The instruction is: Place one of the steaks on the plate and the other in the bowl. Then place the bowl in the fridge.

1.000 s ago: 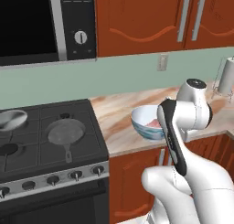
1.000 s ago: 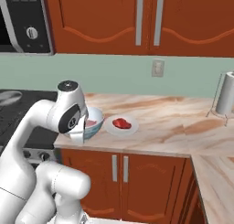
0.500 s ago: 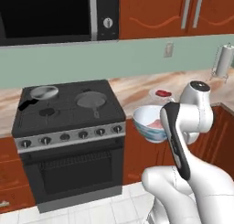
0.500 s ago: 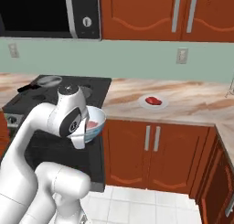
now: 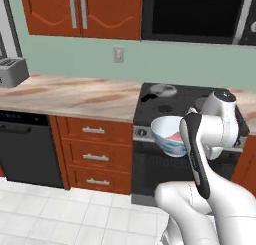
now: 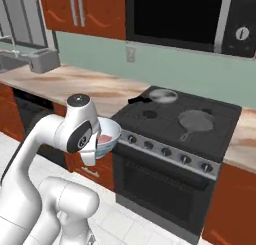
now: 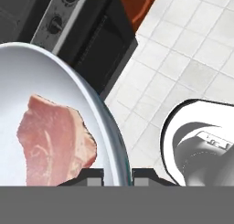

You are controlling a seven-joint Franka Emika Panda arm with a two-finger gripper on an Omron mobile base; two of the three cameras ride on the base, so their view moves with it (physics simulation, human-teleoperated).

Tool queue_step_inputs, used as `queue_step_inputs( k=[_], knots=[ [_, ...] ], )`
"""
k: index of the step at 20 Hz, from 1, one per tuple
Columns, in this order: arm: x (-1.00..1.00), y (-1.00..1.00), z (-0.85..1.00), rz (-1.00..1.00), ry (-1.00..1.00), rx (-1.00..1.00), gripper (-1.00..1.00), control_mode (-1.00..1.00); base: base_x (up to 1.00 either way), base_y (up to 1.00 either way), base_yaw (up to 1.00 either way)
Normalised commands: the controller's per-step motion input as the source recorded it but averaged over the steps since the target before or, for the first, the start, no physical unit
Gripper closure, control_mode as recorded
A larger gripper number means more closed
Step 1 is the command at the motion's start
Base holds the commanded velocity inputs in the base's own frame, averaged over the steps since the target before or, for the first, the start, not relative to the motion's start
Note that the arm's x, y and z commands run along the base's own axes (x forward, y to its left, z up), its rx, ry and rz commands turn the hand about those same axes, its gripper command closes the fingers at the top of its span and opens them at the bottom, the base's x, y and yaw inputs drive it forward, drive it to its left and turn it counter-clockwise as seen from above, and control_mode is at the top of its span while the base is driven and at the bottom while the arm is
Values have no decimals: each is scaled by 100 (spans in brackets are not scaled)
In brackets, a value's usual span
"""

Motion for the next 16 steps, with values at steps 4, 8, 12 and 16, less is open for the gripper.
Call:
queue_step_inputs(
  k=[4,8,12,16],
  knots=[
    [0,0,0,0,0,0,100,100,0,100,72],
    [0,0,0,0,0,0,100,100,36,100,61],
    [0,0,0,0,0,0,100,100,57,100,49],
    [0,0,0,0,0,0,100,100,65,100,30]
  ],
)
